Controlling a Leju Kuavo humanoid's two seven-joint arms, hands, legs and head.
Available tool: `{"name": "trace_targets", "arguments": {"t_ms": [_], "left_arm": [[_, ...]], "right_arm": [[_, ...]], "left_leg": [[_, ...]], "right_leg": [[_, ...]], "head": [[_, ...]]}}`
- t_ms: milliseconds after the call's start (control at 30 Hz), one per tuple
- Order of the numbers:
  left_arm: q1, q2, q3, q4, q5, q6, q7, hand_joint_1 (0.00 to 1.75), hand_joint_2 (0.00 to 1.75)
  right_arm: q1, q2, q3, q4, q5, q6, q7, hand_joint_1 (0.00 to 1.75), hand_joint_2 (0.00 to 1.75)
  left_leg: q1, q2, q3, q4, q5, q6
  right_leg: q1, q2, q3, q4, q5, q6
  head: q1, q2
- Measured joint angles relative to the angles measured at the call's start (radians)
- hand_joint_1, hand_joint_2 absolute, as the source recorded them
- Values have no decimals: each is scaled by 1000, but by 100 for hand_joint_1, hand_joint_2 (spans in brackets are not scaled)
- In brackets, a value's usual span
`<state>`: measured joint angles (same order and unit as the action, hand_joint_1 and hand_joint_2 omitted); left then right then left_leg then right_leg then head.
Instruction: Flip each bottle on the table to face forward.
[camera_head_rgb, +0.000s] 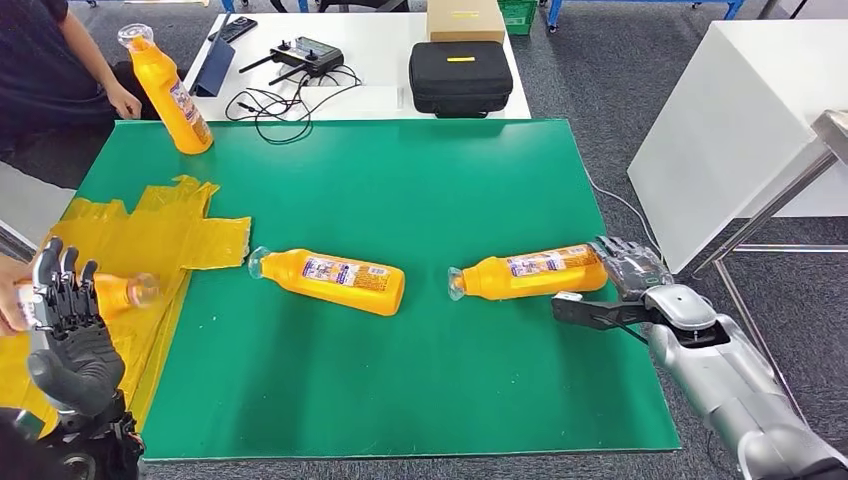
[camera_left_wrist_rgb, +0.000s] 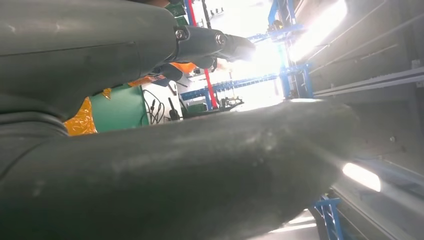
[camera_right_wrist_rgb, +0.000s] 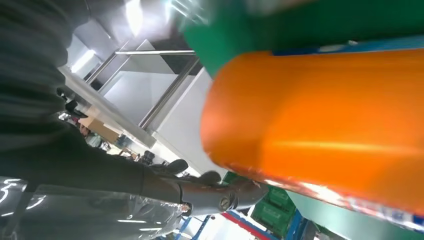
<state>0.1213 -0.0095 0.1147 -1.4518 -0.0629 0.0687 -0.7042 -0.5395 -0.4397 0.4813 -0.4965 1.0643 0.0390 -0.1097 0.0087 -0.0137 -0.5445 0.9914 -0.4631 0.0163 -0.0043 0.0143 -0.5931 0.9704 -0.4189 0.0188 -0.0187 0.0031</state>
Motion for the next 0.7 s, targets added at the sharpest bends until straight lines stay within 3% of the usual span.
{"name": "trace_targets", "arguments": {"t_ms": [367, 700], "left_arm": [[14, -7, -4, 0, -20, 14, 0, 0, 0], [10, -12, -13, 4, -26, 10, 0, 0, 0]], "right_arm": [[-54, 146, 20, 90, 22, -5, 64, 0, 175], [-74, 200, 23, 135, 27, -4, 76, 0, 175]], "left_leg": [[2, 0, 0, 0, 0, 0], [1, -1, 0, 0, 0, 0]], "right_leg": [[1, 0, 0, 1, 0, 0], [1, 0, 0, 0, 0, 0]], "head": [[0, 0], [0, 0]]}}
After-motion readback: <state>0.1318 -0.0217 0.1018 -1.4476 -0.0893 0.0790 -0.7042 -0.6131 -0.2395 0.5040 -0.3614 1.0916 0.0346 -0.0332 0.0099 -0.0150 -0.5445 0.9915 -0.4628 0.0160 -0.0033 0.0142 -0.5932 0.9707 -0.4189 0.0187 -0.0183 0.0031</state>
